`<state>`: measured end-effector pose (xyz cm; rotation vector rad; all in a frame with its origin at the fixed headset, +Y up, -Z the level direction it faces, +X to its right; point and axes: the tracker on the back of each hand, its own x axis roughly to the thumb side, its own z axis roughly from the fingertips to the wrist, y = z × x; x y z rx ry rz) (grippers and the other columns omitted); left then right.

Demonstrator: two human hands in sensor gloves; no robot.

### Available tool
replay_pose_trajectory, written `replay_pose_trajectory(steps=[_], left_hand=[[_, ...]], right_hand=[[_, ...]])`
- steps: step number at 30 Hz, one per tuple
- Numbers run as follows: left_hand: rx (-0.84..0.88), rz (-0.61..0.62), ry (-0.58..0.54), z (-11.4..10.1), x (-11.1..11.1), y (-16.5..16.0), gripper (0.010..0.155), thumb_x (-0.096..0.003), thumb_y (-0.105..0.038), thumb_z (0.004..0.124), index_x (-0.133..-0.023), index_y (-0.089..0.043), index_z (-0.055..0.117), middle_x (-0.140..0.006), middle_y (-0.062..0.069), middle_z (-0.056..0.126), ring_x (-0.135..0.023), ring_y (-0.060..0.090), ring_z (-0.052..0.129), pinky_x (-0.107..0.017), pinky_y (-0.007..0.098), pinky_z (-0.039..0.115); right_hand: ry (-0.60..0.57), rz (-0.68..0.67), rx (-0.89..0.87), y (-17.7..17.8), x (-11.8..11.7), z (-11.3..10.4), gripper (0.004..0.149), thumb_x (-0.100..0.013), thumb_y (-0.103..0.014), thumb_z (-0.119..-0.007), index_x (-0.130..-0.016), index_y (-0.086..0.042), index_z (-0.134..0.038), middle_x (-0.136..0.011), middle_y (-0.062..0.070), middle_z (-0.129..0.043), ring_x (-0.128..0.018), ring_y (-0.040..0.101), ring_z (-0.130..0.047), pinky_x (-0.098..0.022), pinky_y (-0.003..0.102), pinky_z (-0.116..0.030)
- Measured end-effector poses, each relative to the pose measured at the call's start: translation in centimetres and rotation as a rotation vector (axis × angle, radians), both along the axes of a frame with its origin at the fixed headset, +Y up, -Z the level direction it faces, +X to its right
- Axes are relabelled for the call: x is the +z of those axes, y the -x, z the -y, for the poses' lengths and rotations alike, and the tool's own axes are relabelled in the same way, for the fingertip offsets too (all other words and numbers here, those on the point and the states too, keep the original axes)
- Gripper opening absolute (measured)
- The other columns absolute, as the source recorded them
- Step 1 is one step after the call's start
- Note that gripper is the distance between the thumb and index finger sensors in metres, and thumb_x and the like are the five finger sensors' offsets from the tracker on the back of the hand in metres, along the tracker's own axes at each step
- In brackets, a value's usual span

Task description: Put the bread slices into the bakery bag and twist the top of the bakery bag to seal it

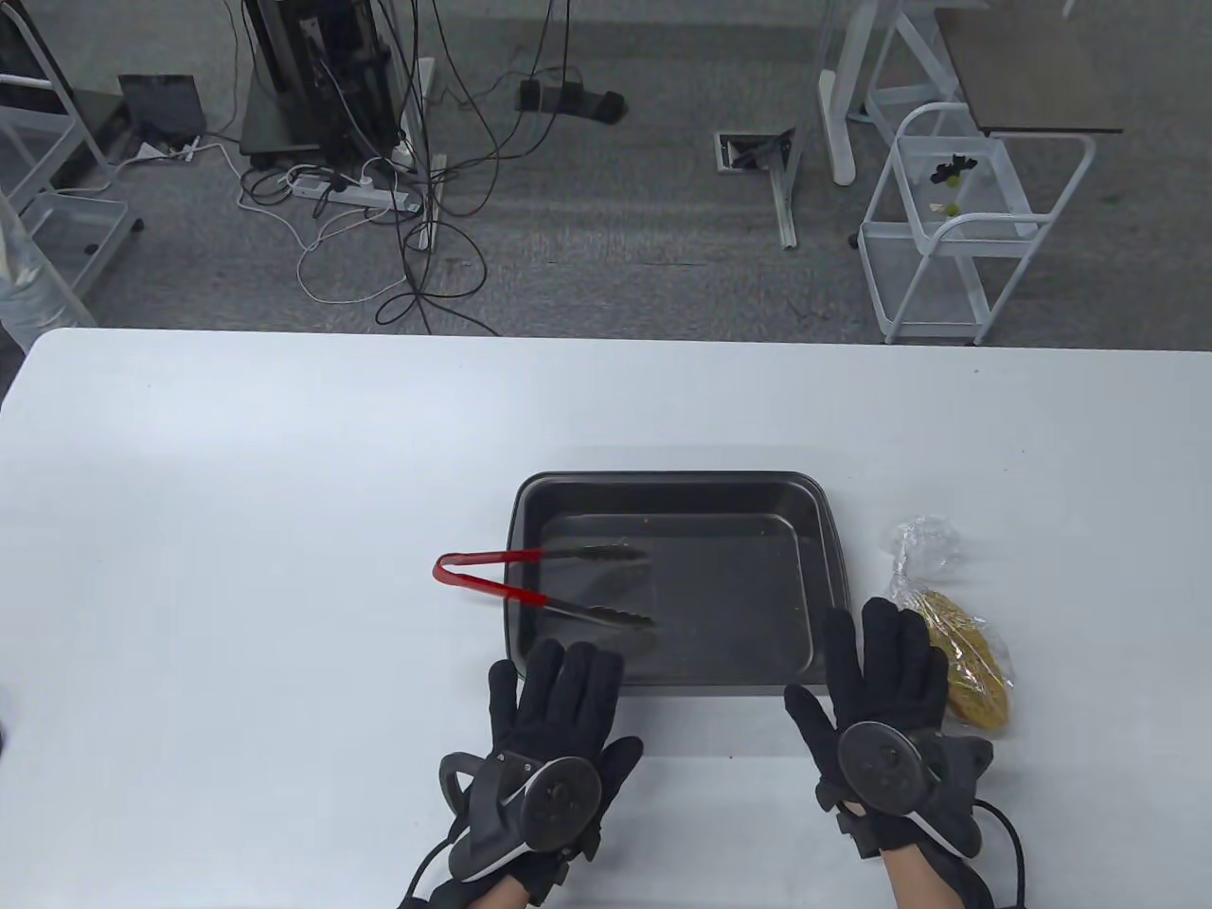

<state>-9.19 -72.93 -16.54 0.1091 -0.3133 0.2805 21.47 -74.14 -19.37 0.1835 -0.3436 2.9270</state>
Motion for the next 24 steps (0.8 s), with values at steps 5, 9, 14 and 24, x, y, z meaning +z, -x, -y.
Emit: replay_pose_trajectory(steps=[5, 9, 14, 24], left_hand=[[-0.022, -0.014, 0.044, 0.39, -0.56, 0.18, 0.085, -0.0483, -0.065, 0.068, -0.114, -0.032, 0.027, -0.124, 0.008, 0.037, -0.116, 0.047, 0.032, -0.08, 0.069, 0.021], [-0.026, -0.022, 0.052, 0.51, -0.85, 0.26, 0.085, -0.0482, -0.065, 0.068, -0.114, -0.032, 0.026, -0.124, 0.008, 0.035, -0.116, 0.047, 0.031, -0.08, 0.068, 0.02], [-0.023, -0.022, 0.051, 0.53, -0.86, 0.31, 0.084, -0.0482, -0.065, 0.068, -0.114, -0.031, 0.027, -0.124, 0.008, 0.037, -0.116, 0.047, 0.033, -0.08, 0.068, 0.021], [-0.013, -0.013, 0.063, 0.53, -0.92, 0.33, 0.084, -0.0484, -0.064, 0.068, -0.114, -0.03, 0.028, -0.124, 0.007, 0.039, -0.116, 0.046, 0.035, -0.08, 0.068, 0.021]], right_hand=[[0.073, -0.017, 0.054, 0.54, -0.63, 1.09, 0.083, -0.048, -0.057, -0.072, -0.112, -0.02, -0.035, -0.116, 0.028, -0.027, -0.102, 0.064, -0.03, -0.069, 0.074, -0.029], [0.075, -0.039, 0.067, 0.91, -0.6, 1.05, 0.083, -0.048, -0.057, -0.073, -0.112, -0.02, -0.036, -0.116, 0.028, -0.028, -0.102, 0.064, -0.03, -0.069, 0.074, -0.029], [0.078, -0.043, 0.063, 0.89, -0.5, 0.96, 0.082, -0.048, -0.057, -0.073, -0.112, -0.02, -0.036, -0.116, 0.028, -0.028, -0.102, 0.064, -0.031, -0.069, 0.074, -0.029], [0.075, -0.035, 0.048, 0.63, -0.4, 0.66, 0.082, -0.048, -0.056, -0.073, -0.112, -0.019, -0.037, -0.116, 0.029, -0.029, -0.101, 0.065, -0.033, -0.068, 0.075, -0.03]])
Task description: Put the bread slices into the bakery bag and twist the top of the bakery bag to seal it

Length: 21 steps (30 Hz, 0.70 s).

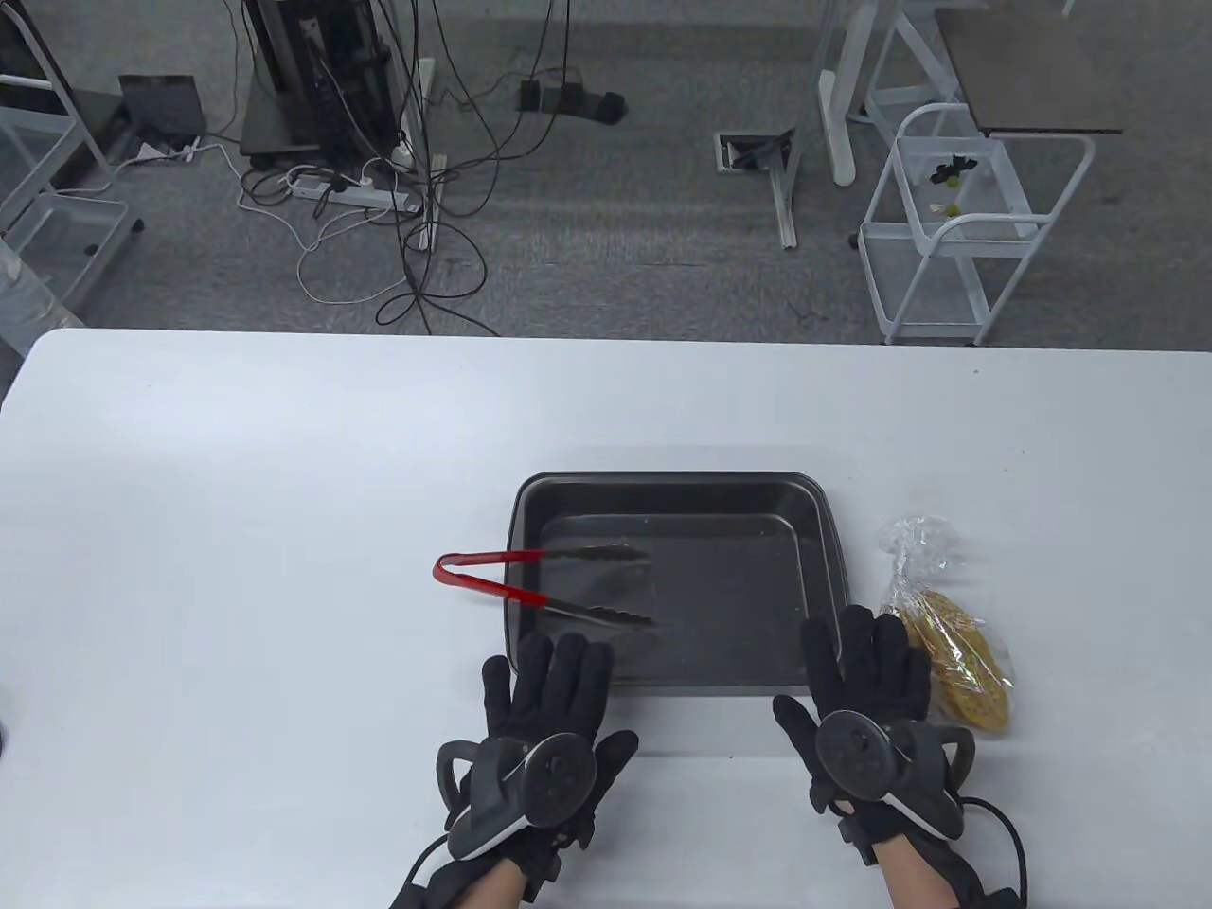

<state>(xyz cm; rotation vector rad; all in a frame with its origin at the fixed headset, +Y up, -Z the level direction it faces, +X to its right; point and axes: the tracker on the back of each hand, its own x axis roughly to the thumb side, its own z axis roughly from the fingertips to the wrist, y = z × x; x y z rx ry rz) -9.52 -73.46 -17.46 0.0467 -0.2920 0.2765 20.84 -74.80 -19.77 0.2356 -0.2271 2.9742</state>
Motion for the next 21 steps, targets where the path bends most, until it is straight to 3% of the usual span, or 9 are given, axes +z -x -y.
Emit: replay_pose_trajectory(steps=[21], left_hand=[[0.026, 0.008, 0.011, -0.02, -0.05, 0.13, 0.084, -0.0486, -0.064, 0.068, -0.114, -0.03, 0.028, -0.124, 0.007, 0.039, -0.116, 0.046, 0.036, -0.08, 0.068, 0.022]], right_hand=[[0.018, 0.007, -0.004, -0.19, -0.14, -0.02, 0.081, -0.048, -0.056, -0.073, -0.112, -0.019, -0.038, -0.116, 0.029, -0.029, -0.101, 0.065, -0.035, -0.069, 0.074, -0.032]])
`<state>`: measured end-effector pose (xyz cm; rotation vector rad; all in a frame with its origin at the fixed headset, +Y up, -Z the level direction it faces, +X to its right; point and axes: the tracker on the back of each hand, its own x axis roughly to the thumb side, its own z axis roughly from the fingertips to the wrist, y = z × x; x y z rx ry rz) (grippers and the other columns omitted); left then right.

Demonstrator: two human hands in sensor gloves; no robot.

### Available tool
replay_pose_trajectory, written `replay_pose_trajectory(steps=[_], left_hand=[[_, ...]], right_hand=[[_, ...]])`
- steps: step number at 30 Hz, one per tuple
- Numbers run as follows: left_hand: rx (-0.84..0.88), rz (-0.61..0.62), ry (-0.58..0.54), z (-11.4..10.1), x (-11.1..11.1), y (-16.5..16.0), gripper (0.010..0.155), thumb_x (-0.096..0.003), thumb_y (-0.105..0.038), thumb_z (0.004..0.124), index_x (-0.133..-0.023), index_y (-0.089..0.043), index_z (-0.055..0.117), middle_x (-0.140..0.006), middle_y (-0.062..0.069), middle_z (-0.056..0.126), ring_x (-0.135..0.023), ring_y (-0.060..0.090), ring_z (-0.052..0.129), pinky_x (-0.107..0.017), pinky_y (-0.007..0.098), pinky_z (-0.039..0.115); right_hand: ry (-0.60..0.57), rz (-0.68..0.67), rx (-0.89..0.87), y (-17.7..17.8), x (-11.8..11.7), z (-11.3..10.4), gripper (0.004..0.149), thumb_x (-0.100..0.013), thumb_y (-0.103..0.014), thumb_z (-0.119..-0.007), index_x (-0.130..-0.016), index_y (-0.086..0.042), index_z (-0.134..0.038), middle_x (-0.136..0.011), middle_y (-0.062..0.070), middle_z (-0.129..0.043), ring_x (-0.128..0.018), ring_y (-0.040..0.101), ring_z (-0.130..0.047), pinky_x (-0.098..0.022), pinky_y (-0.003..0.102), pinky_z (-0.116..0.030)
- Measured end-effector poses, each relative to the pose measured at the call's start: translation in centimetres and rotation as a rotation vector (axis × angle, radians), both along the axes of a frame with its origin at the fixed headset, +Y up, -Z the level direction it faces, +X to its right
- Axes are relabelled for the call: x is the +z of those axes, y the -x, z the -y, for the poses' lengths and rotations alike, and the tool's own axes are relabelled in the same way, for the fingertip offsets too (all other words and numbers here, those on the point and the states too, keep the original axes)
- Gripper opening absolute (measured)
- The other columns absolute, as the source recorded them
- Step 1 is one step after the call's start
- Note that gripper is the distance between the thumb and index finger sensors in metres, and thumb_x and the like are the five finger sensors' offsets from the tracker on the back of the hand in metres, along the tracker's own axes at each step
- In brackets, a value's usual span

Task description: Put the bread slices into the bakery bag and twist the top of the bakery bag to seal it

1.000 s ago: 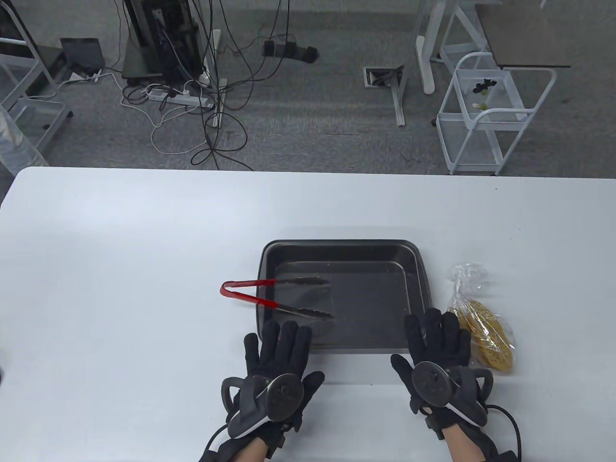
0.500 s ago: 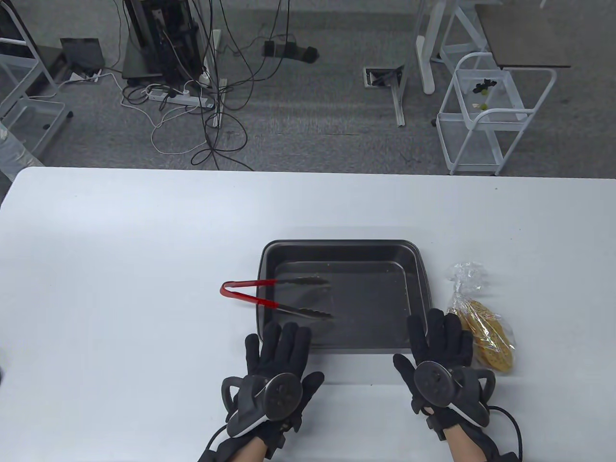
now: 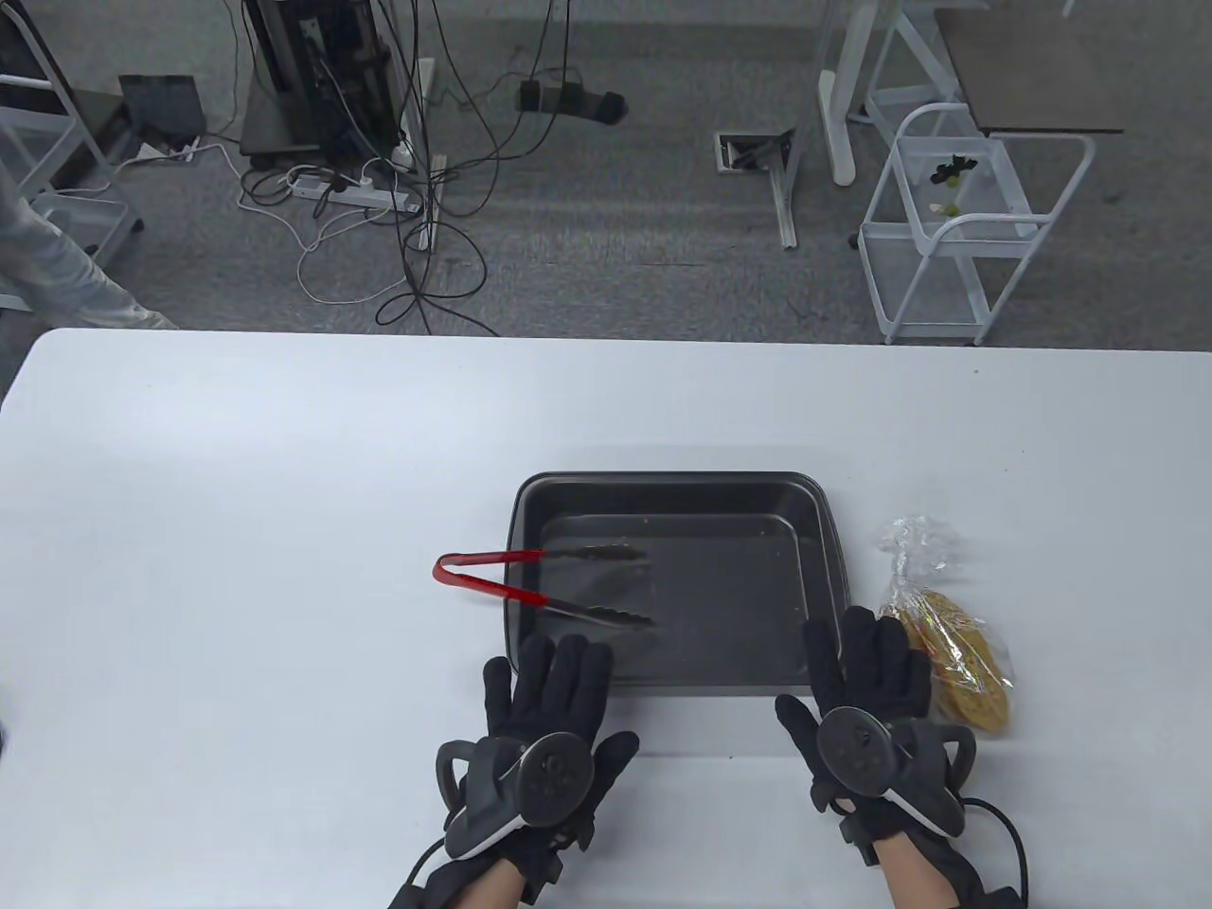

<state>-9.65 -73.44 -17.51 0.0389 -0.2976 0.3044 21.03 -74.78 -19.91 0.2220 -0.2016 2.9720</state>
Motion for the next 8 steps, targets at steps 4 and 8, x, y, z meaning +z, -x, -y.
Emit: replay_pose_trajectory(steps=[4, 8], left_hand=[[0.003, 0.002, 0.006, 0.03, -0.01, -0.01, 0.084, -0.0486, -0.064, 0.068, -0.114, -0.03, 0.028, -0.123, 0.007, 0.039, -0.115, 0.046, 0.036, -0.08, 0.068, 0.022], [0.008, 0.003, 0.008, 0.04, 0.04, 0.01, 0.084, -0.0486, -0.064, 0.068, -0.114, -0.03, 0.029, -0.123, 0.008, 0.04, -0.115, 0.046, 0.037, -0.08, 0.068, 0.022]], right_hand=[[0.008, -0.003, 0.0, 0.03, -0.02, 0.03, 0.081, -0.048, -0.055, -0.073, -0.112, -0.018, -0.039, -0.116, 0.029, -0.03, -0.101, 0.065, -0.036, -0.068, 0.074, -0.032], [0.019, 0.0, 0.002, 0.02, 0.04, 0.05, 0.081, -0.048, -0.055, -0.074, -0.112, -0.018, -0.04, -0.116, 0.029, -0.03, -0.101, 0.065, -0.036, -0.068, 0.075, -0.032]])
